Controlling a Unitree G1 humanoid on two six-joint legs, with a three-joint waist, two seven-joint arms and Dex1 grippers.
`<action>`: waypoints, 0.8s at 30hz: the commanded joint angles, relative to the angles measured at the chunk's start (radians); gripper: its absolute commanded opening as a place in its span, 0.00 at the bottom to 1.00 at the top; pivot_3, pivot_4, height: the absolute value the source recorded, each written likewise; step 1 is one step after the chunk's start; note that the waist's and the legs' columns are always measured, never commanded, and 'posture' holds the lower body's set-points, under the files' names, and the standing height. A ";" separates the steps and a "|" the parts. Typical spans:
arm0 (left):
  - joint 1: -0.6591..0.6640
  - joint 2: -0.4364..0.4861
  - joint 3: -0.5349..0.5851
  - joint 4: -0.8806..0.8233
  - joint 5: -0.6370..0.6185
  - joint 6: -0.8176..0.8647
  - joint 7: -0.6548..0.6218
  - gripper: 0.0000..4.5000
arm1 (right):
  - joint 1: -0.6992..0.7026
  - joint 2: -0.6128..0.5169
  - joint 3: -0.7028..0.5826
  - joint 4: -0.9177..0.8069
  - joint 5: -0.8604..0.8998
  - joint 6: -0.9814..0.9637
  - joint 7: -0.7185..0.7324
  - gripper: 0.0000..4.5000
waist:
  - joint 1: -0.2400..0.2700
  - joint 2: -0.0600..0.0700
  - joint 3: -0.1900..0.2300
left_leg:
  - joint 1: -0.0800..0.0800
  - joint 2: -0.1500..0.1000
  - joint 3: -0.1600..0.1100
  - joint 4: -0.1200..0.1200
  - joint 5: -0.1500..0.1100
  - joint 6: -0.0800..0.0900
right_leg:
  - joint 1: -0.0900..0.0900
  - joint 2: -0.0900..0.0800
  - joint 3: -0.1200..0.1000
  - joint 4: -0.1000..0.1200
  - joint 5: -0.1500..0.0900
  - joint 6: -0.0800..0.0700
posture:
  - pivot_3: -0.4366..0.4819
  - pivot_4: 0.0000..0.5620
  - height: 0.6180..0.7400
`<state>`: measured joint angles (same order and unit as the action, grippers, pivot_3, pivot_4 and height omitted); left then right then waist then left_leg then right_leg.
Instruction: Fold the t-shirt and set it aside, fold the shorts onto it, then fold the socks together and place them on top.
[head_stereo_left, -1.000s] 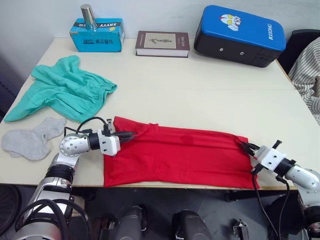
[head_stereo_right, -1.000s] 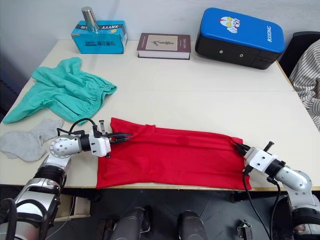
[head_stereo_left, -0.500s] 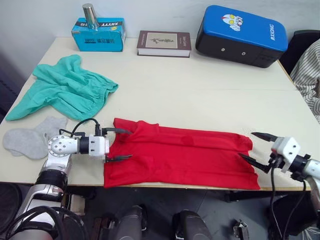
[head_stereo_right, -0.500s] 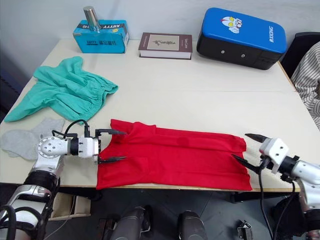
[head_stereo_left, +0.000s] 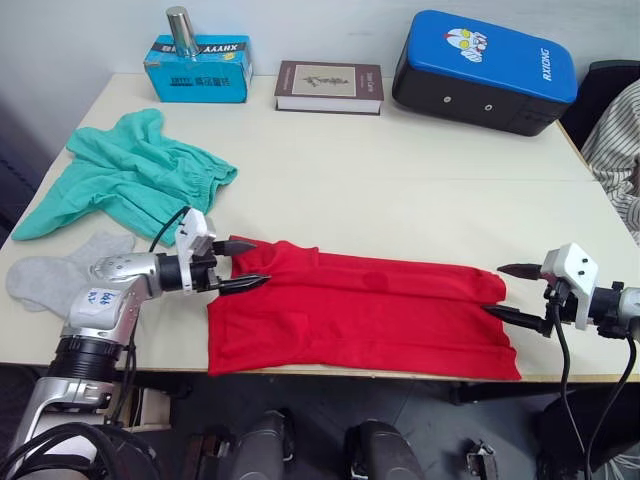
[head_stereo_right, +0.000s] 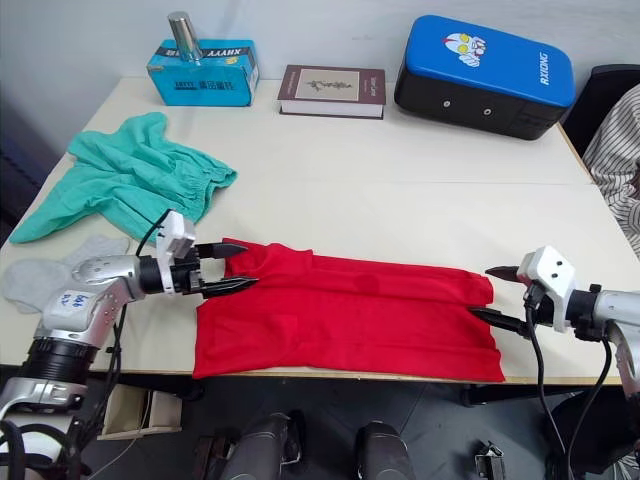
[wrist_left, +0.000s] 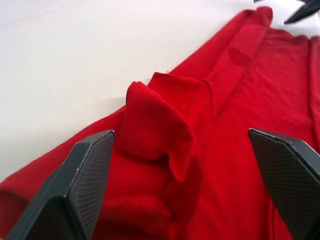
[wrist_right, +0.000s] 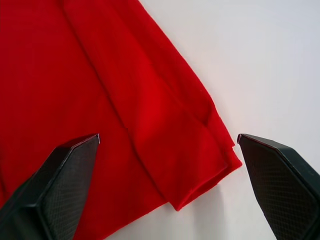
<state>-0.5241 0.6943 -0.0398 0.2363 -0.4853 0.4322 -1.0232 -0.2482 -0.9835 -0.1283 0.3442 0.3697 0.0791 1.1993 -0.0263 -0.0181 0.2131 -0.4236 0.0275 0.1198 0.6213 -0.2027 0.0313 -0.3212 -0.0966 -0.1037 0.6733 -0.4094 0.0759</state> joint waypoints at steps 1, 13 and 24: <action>-0.033 -0.013 0.020 -0.048 -0.014 0.086 0.023 0.99 | -0.039 -0.002 0.002 0.047 -0.021 0.011 0.032 1.00 | 0.001 0.000 0.000 | 0.000 0.000 0.000 0.000 0.000 0.000 | 0.000 0.000 0.000 0.000 0.000 0.000 | 0.48 0.27 1.00; -0.125 -0.098 0.010 0.042 0.046 0.183 0.076 0.99 | -0.084 0.007 0.012 0.126 -0.046 0.035 0.097 1.00 | 0.001 0.000 0.000 | 0.000 0.000 0.000 0.000 0.000 0.000 | 0.000 0.000 0.000 0.000 0.000 0.000 | 0.48 0.27 1.00; -0.167 -0.109 -0.025 0.083 0.077 0.172 -0.027 0.70 | -0.097 0.000 0.006 0.133 -0.048 0.063 0.128 1.00 | 0.001 0.000 0.000 | 0.000 0.000 0.001 0.000 0.000 -0.001 | 0.000 0.001 0.000 -0.001 0.000 0.000 | 0.48 0.27 1.00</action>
<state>-0.6654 0.5804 -0.0677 0.3287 -0.4172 0.6200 -1.0331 -0.3356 -0.9706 -0.0915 0.4801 0.3160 0.1386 1.3184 -0.0253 -0.0183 0.2131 -0.4238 0.0275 0.1204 0.6211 -0.2024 0.0307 -0.3212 -0.0960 -0.1036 0.6724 -0.4094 0.0759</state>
